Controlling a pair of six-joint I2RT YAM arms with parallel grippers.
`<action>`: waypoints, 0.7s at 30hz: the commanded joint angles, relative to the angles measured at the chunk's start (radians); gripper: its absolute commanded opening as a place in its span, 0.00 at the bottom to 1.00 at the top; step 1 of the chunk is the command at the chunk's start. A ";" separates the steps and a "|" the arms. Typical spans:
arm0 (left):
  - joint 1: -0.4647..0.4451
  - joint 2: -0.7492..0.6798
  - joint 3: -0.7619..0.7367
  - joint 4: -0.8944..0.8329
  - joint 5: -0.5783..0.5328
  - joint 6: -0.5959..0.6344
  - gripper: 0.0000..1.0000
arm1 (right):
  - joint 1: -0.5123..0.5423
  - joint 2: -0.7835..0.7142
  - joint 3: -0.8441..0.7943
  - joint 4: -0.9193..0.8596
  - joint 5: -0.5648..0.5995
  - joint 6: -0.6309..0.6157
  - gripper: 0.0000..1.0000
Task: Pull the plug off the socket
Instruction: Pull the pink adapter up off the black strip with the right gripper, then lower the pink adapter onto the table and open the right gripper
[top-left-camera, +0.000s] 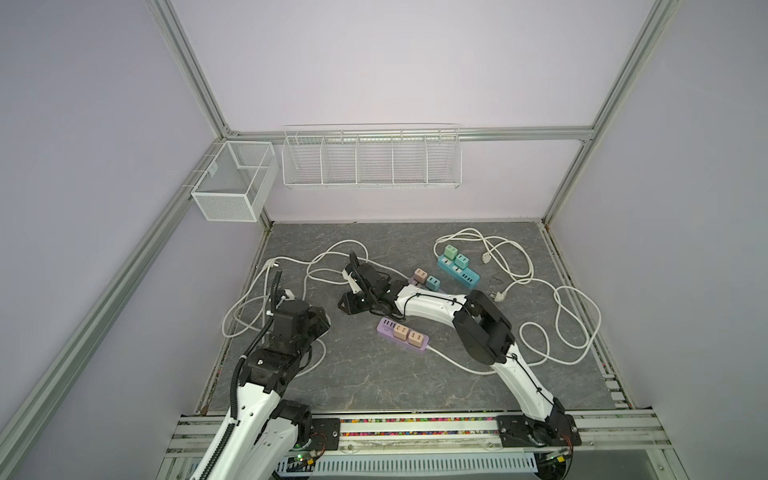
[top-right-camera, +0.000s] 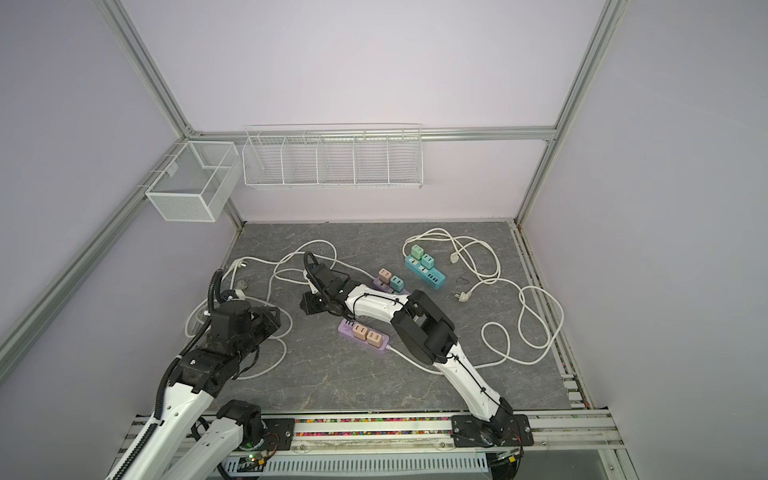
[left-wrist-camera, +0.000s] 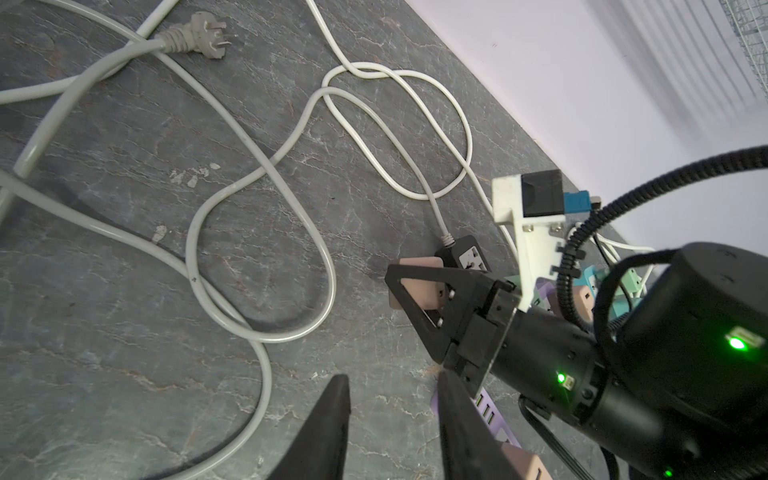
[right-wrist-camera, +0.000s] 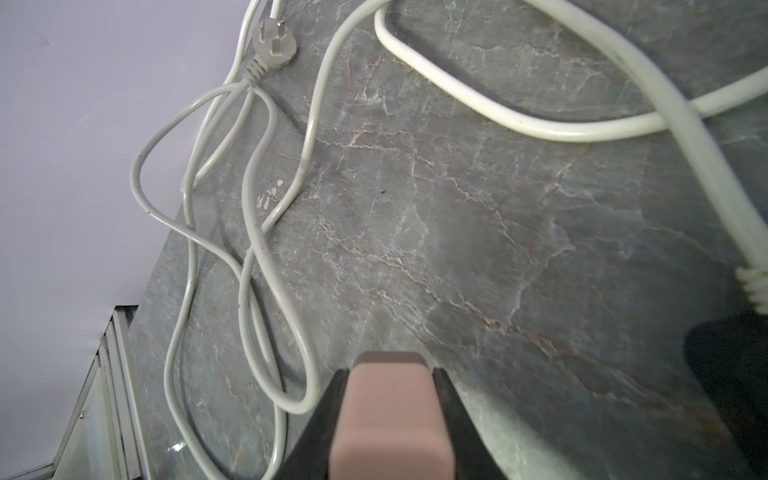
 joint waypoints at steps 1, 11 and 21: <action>0.005 -0.021 -0.017 -0.050 -0.027 -0.004 0.38 | 0.018 0.028 0.044 0.019 0.020 0.008 0.24; 0.006 -0.019 -0.025 -0.048 -0.034 -0.014 0.38 | 0.021 0.092 0.094 0.000 0.006 0.001 0.30; 0.005 0.007 -0.006 -0.039 -0.030 -0.019 0.39 | 0.020 0.082 0.092 -0.047 0.025 -0.026 0.45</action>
